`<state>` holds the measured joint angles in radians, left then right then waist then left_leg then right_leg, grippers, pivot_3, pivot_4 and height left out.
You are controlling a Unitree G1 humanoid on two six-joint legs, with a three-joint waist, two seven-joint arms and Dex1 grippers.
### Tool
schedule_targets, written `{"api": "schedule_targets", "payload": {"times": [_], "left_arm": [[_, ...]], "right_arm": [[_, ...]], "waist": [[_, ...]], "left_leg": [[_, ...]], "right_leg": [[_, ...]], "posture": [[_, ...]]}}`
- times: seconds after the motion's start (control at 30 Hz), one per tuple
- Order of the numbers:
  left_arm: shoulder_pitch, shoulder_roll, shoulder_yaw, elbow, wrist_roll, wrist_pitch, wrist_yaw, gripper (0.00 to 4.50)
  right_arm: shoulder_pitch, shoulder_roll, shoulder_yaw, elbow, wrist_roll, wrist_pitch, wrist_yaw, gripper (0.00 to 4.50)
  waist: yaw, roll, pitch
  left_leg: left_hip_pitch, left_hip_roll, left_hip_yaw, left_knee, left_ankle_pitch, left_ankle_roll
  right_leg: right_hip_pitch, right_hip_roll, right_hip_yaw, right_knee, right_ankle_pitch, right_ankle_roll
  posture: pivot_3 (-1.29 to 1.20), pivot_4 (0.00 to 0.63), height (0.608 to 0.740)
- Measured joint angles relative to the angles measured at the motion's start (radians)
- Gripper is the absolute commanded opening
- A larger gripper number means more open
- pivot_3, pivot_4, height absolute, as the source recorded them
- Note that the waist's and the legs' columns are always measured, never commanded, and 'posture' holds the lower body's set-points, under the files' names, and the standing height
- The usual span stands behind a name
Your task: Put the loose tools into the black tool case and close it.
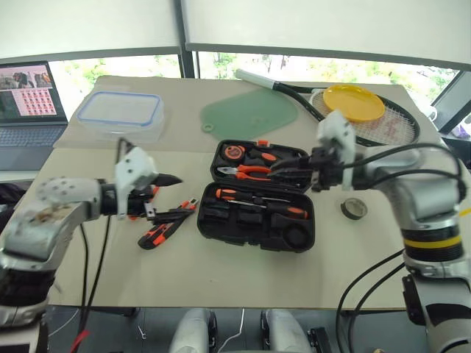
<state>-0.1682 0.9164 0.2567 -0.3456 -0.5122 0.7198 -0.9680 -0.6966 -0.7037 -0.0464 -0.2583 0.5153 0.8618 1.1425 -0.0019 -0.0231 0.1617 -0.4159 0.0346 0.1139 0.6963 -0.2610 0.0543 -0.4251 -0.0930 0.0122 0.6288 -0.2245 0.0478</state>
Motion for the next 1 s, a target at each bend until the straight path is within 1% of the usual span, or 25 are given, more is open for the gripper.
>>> {"api": "schedule_targets", "payload": {"times": [0.03, 0.07, 0.13, 0.17, 0.2, 0.27, 0.3, 0.37, 0.43, 0.47, 0.53, 0.6, 0.63, 0.67, 0.73, 0.8, 0.9, 0.93, 0.97, 1.0], "left_arm": [[0.067, -0.004, 0.051, -0.011, 0.000, 0.017, 0.017, 4.50], [0.159, -0.015, 0.130, -0.026, 0.000, 0.045, 0.044, 4.50], [0.256, -0.035, 0.217, -0.048, -0.001, 0.070, 0.068, 4.50], [0.316, -0.048, 0.269, -0.070, -0.002, 0.074, 0.077, 4.50], [0.383, -0.059, 0.328, -0.092, -0.002, 0.080, 0.082, 4.50], [0.494, -0.082, 0.420, -0.108, 0.003, 0.081, 0.083, 4.50], [0.524, -0.088, 0.443, -0.107, 0.004, 0.081, 0.083, 4.50], [0.550, -0.090, 0.467, -0.107, 0.003, 0.079, 0.083, 4.50], [0.559, -0.085, 0.475, -0.107, 0.003, 0.067, 0.079, 4.50], [0.555, -0.075, 0.471, -0.102, 0.002, 0.069, 0.077, 4.50], [0.510, -0.014, 0.435, -0.075, 0.000, 0.102, 0.078, 4.50], [0.398, 0.101, 0.343, -0.035, -0.001, 0.174, 0.080, 4.50], [0.348, 0.134, 0.305, -0.017, -0.003, 0.204, 0.083, 4.50], [0.257, 0.180, 0.240, 0.018, -0.005, 0.253, 0.086, 4.50], [0.132, 0.237, 0.132, 0.066, -0.009, 0.323, 0.082, 4.50], [-0.011, 0.265, -0.001, 0.124, -0.008, 0.373, 0.061, 4.50], [-0.201, 0.272, -0.194, 0.212, 0.019, 0.404, 0.023, 4.50], [-0.255, 0.271, -0.251, 0.241, 0.039, 0.407, 0.010, 4.50], [-0.343, 0.268, -0.351, 0.298, 0.078, 0.410, -0.015, 4.50], [-0.403, 0.264, -0.422, 0.346, 0.116, 0.407, -0.038, 4.50]], "right_arm": [[0.023, -0.014, -0.022, -0.024, 0.027, 0.010, 0.007, 2.91], [0.053, -0.028, -0.046, -0.051, 0.067, 0.024, 0.013, 3.21], [0.085, -0.041, -0.062, -0.085, 0.109, 0.038, 0.013, 3.80], [0.099, -0.044, -0.068, -0.104, 0.135, 0.045, 0.013, 4.23], [0.119, -0.053, -0.080, -0.129, 0.166, 0.054, 0.013, 4.49], [0.144, -0.072, -0.097, -0.156, 0.210, 0.064, 0.010, 4.49], [0.154, -0.077, -0.105, -0.163, 0.221, 0.065, 0.008, 4.49], [0.159, -0.082, -0.108, -0.167, 0.245, 0.065, 0.000, 4.49], [0.167, -0.094, -0.108, -0.183, 0.259, 0.065, -0.009, 4.49], [0.174, -0.101, -0.108, -0.187, 0.265, 0.064, -0.011, 4.49], [0.183, -0.111, -0.108, -0.190, 0.274, 0.064, -0.014, 4.49], [0.187, -0.112, -0.106, -0.197, 0.284, 0.062, -0.025, 4.49], [0.187, -0.113, -0.106, -0.199, 0.286, 0.062, -0.029, 4.49], [0.194, -0.115, -0.107, -0.206, 0.293, 0.062, -0.036, 4.49], [0.204, -0.117, -0.108, -0.216, 0.296, 0.061, -0.042, 4.49], [0.220, -0.121, -0.119, -0.227, 0.299, 0.060, -0.057, 4.49], [0.244, -0.114, -0.118, -0.254, 0.311, 0.058, -0.081, 4.49], [0.254, -0.111, -0.122, -0.264, 0.313, 0.056, -0.087, 4.49], [0.269, -0.107, -0.123, -0.278, 0.317, 0.055, -0.105, 4.49], [0.282, -0.102, -0.122, -0.295, 0.326, 0.055, -0.118, 4.49]], "waist": [[-0.002, 0.000, 0.000], [-0.005, 0.000, 0.000], [-0.008, 0.000, 0.000], [-0.010, -0.001, 0.000], [-0.009, -0.001, 0.000], [-0.009, -0.001, 0.000], [-0.007, -0.001, 0.000], [0.000, -0.001, 0.000], [0.005, -0.001, 0.000], [0.006, -0.001, 0.000], [0.011, -0.001, 0.000], [0.015, -0.001, 0.000], [0.015, -0.001, 0.000], [0.014, -0.002, 0.000], [0.012, -0.002, 0.000], [0.008, -0.002, 0.000], [0.005, -0.002, 0.000], [0.005, -0.002, 0.000], [0.006, -0.002, 0.000], [0.006, -0.003, 0.001]], "left_leg": [[0.000, 0.000, 0.000, -0.001, 0.000, 0.000], [0.000, 0.000, 0.000, -0.001, 0.000, 0.000], [0.000, 0.000, 0.000, -0.001, 0.000, 0.000], [0.000, 0.000, 0.000, -0.002, 0.000, 0.000], [0.001, 0.000, 0.000, -0.002, 0.000, 0.000], [0.001, 0.000, 0.000, -0.002, 0.000, -0.001], [0.002, 0.000, -0.001, -0.002, 0.000, -0.001], [0.002, 0.000, -0.001, -0.002, 0.000, -0.002], [0.002, 0.000, -0.002, -0.002, -0.003, -0.009], [0.002, -0.001, -0.002, -0.002, -0.003, -0.009], [0.002, -0.001, -0.002, -0.001, -0.002, -0.008], [0.002, -0.001, -0.002, -0.001, 0.001, -0.004], [0.002, -0.001, -0.002, -0.001, 0.001, -0.003], [0.002, -0.001, -0.002, -0.002, 0.001, -0.003], [0.001, -0.001, -0.002, -0.002, 0.001, -0.003], [0.001, -0.001, -0.001, -0.003, 0.001, -0.003], [0.001, -0.001, 0.000, -0.003, 0.001, -0.004], [0.001, 0.000, 0.000, -0.003, 0.001, -0.004], [0.000, -0.001, 0.001, -0.002, 0.001, -0.005], [0.000, -0.001, 0.002, -0.002, 0.001, -0.005]], "right_leg": [[0.000, 0.000, 0.000, 0.000, 0.000, 0.000], [0.000, -0.001, -0.001, 0.000, 0.000, 0.000], [0.000, -0.002, -0.001, -0.003, 0.000, 0.000], [0.000, -0.002, -0.001, -0.003, 0.000, -0.001], [0.000, -0.003, -0.002, -0.003, -0.001, -0.001], [0.000, -0.005, -0.002, -0.002, -0.001, -0.002], [0.000, -0.005, -0.003, -0.002, -0.001, -0.003], [0.000, -0.006, -0.005, -0.002, -0.001, -0.005], [0.000, -0.007, -0.005, -0.002, -0.004, -0.012], [0.000, -0.007, -0.005, -0.001, -0.005, -0.012], [0.000, -0.006, -0.006, 0.000, -0.005, -0.013], [0.000, -0.006, -0.006, 0.000, -0.005, -0.013], [0.000, -0.006, -0.006, 0.001, -0.004, -0.012], [0.000, -0.005, -0.006, 0.001, -0.002, -0.008], [0.000, -0.003, -0.006, 0.000, -0.001, -0.006], [-0.002, -0.002, -0.005, 0.000, -0.001, -0.006], [-0.002, 0.002, -0.005, 0.000, -0.002, -0.007], [-0.003, 0.002, -0.004, 0.000, -0.002, -0.007], [-0.002, 0.003, -0.005, 0.001, -0.002, -0.007], [-0.002, 0.003, -0.004, 0.001, -0.002, -0.007]], "posture": [[0.00, 0.150, 0.738], [0.00, 0.150, 0.738], [0.00, 0.150, 0.738], [0.00, 0.150, 0.738], [0.00, 0.150, 0.738], [0.00, 0.150, 0.738], [0.00, 0.150, 0.738], [0.00, 0.150, 0.738], [0.00, 0.150, 0.738], [0.00, 0.150, 0.738], [0.00, 0.150, 0.738], [0.00, 0.150, 0.738], [0.00, 0.150, 0.738], [0.00, 0.150, 0.738], [0.00, 0.150, 0.738], [0.00, 0.150, 0.738], [0.00, 0.150, 0.738], [0.00, 0.150, 0.738], [0.00, 0.150, 0.738], [0.00, 0.150, 0.738]]}}
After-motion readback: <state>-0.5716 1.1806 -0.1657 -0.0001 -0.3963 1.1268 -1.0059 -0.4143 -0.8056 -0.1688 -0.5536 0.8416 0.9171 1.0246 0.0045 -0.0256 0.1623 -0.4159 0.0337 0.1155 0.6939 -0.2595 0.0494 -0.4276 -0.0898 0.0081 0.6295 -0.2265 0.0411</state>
